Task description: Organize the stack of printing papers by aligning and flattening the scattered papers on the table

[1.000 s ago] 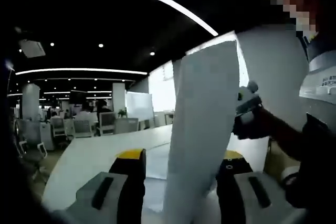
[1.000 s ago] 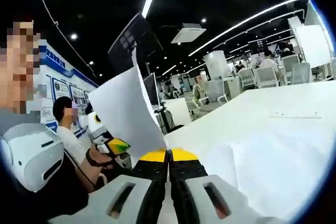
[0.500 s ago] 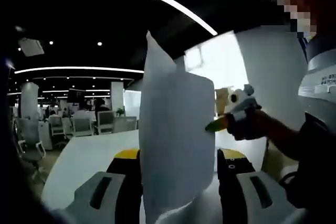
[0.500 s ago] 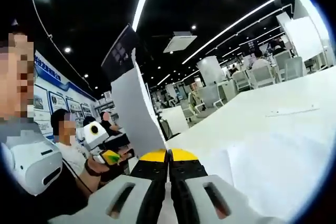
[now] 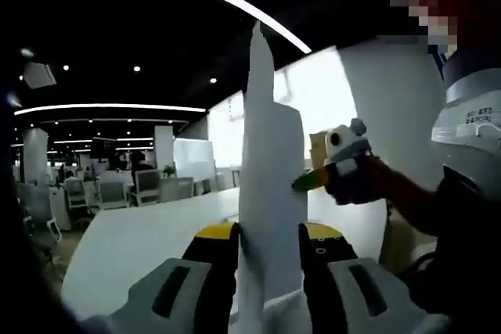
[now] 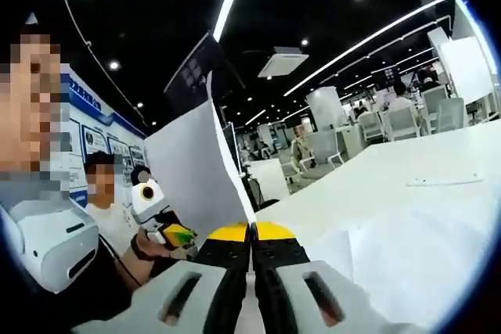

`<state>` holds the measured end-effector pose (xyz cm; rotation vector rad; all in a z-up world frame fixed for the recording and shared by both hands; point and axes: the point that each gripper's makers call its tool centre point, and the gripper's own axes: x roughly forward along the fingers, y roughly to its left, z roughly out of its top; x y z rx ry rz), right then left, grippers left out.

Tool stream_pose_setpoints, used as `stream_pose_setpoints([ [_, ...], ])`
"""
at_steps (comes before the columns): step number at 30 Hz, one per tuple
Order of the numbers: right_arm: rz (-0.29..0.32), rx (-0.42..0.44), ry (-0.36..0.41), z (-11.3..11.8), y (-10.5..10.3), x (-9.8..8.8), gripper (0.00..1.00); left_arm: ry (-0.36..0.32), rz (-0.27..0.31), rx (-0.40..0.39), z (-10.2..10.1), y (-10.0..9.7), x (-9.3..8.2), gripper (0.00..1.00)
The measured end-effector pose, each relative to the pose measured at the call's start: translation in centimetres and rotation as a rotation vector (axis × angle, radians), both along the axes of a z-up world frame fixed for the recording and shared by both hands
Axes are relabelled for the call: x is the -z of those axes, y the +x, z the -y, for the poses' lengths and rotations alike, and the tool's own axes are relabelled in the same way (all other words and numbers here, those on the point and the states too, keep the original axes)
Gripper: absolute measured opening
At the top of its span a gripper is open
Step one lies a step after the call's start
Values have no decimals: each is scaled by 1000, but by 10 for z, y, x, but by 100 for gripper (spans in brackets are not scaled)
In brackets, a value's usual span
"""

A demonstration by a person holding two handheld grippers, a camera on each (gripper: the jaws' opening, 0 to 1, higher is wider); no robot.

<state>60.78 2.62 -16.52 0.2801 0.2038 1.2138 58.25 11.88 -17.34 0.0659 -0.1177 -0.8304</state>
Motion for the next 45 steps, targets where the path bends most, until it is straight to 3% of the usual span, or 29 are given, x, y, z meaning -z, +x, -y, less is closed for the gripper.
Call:
stream_pose_setpoints([
  [5, 5, -40, -46, -7, -7, 5, 0, 10, 3, -5, 1, 0, 1, 35],
  [16, -22, -59, -30, -13, -7, 4, 0, -10, 40, -4, 1, -2, -15, 34],
  [24, -27, -70, -15, -18, -7, 1, 0, -25, 47, -17, 0, 5, -17, 21],
  [39, -30, -83, -11, -22, -9, 3, 0, -25, 37, 13, 8, 7, -15, 7],
  [45, -26, -83, -11, -22, -10, 3, 0, -25, 36, 13, 10, 8, -16, 6],
])
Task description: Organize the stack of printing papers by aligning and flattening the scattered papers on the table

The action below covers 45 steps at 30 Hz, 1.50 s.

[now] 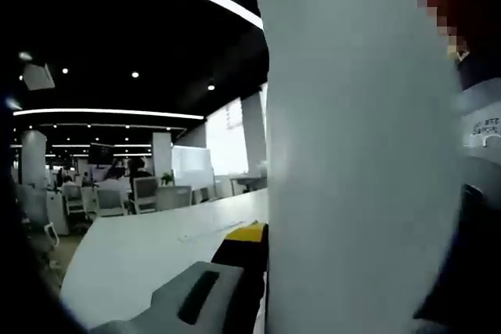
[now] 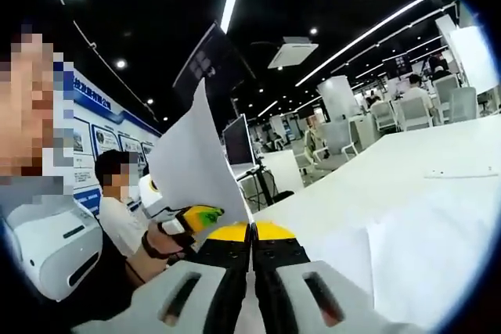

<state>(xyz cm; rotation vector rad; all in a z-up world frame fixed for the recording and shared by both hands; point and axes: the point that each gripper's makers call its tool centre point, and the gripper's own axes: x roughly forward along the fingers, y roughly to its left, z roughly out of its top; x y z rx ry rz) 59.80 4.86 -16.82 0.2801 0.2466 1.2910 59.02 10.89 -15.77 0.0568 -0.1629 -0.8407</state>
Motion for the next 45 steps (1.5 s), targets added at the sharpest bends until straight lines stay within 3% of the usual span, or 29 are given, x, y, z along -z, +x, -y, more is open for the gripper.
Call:
stream_pose_setpoints([
  [7, 26, -16, 23, -1, -6, -5, 5, -18, -9, -1, -1, 0, -3, 5],
  [16, 91, 75, 11, 9, 6, -7, 21, -95, -57, -14, -10, 2, -7, 5],
  [26, 52, 119, 14, 17, 15, -1, 39, -125, -84, -14, -10, 3, -3, 5],
  [38, 66, 174, 20, 22, 25, 0, 65, -265, -148, -27, -27, 11, -8, 5],
  [45, 85, 207, 28, 26, 29, -1, 73, -336, -165, -82, -42, 18, -8, 5],
])
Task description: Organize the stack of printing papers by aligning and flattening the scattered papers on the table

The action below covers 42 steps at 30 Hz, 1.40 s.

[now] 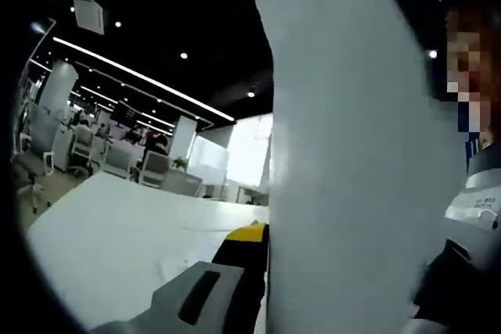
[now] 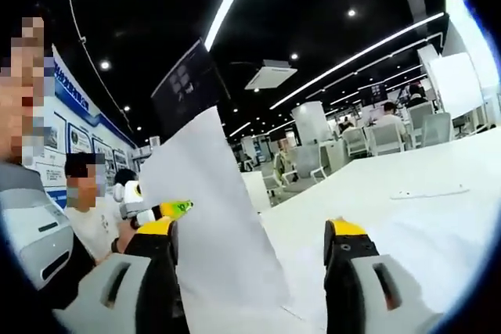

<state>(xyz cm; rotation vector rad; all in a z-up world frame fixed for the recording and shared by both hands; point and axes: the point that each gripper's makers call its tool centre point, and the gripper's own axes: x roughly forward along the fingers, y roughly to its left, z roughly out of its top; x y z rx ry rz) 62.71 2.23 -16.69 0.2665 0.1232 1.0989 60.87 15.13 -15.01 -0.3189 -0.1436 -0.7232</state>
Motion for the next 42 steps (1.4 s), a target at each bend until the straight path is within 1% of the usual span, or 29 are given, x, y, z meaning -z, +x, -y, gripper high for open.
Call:
stream_pose_setpoints([
  [2, -5, -1, -10, 0, 0, 3, 74, -46, -11, -7, -5, 2, -1, 5],
  [5, -13, 3, -23, 0, 1, 6, 76, -84, -29, -16, -10, 5, 1, 6],
  [7, -22, -3, -20, 0, 0, 7, 76, -96, -27, -25, -13, 5, 2, 6],
  [11, -33, 4, -32, 2, 2, 11, 75, -121, -25, -71, -23, 8, 7, 6],
  [14, -33, 13, -42, 4, 4, 13, 75, -132, -4, -89, -30, 7, 6, 6],
  [17, -45, 10, -31, 6, 4, 12, 75, -166, -3, -96, -36, 8, 5, 6],
  [20, -43, 11, -27, 6, 5, 10, 76, -180, -9, -104, -40, 11, 8, 6],
  [22, -39, 11, -27, 6, 4, 9, 76, -185, -3, -114, -43, 13, 10, 6],
  [26, -41, 7, -29, 6, 4, 9, 76, -224, -11, -134, -52, 18, 15, 6],
  [33, -38, 36, -24, 13, 8, 7, 75, -248, -23, -155, -59, 23, 19, 6],
  [35, -39, 38, -19, 13, 8, 6, 75, -268, -24, -164, -64, 24, 20, 6],
  [38, -39, 39, -21, 14, 9, 6, 73, -275, -35, -189, -69, 28, 24, 6],
  [42, -42, 40, -26, 14, 10, 8, 73, -287, -47, -202, -73, 31, 31, 6],
])
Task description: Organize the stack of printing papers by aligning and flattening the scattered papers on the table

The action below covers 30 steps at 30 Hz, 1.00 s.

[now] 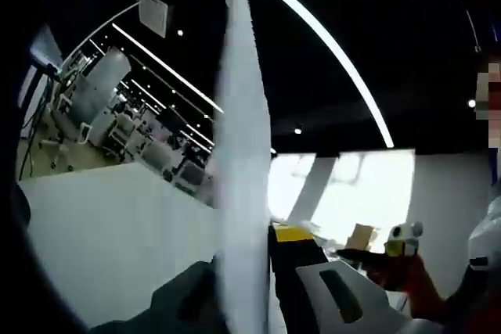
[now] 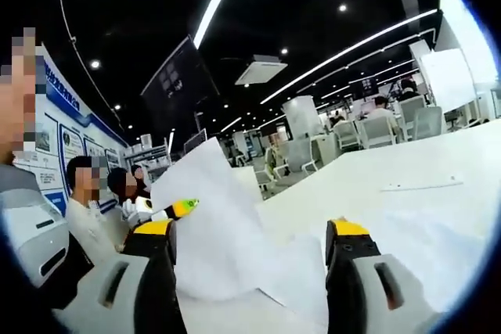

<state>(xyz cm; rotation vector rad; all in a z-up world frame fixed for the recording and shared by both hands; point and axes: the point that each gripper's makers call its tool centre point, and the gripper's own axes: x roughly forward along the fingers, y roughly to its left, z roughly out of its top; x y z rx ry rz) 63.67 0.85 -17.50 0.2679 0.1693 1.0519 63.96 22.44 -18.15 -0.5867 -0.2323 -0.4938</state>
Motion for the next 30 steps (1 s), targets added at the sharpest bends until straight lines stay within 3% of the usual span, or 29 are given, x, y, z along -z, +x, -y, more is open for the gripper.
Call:
stream_pose_setpoints([
  [14, -7, 14, 4, 5, 3, 2, 73, -115, -67, -29, -27, 15, 27, 6],
  [30, -21, 12, -4, 5, 5, 8, 73, -174, -106, -103, -53, 27, 63, 6],
])
